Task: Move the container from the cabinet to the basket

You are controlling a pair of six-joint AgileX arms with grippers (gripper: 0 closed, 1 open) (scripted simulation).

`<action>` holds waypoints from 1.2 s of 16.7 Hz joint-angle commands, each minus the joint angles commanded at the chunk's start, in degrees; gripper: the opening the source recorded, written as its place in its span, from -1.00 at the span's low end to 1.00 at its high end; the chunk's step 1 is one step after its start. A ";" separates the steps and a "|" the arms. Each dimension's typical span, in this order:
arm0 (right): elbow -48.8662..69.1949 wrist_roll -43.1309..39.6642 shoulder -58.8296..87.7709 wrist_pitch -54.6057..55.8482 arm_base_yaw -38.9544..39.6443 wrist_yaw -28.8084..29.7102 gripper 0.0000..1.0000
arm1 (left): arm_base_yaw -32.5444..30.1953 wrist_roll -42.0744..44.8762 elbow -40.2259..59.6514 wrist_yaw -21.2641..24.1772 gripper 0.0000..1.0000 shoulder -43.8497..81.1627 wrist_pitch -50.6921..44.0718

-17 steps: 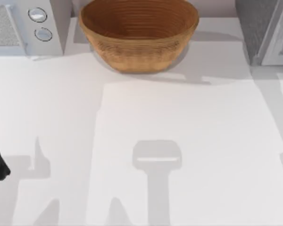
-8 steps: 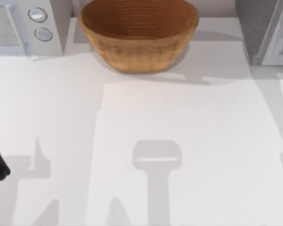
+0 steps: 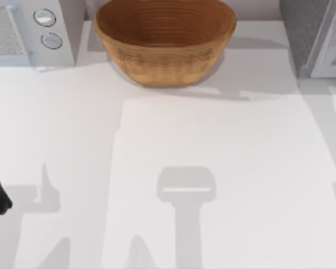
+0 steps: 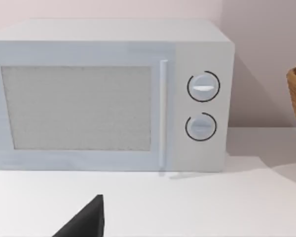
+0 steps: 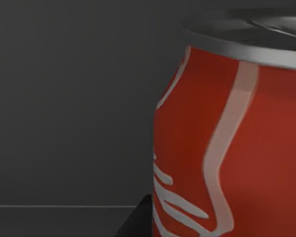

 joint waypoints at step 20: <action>1.02 0.07 -22.41 -23.85 7.54 7.30 -1.00 | 0.00 0.00 0.00 0.00 1.00 0.00 0.00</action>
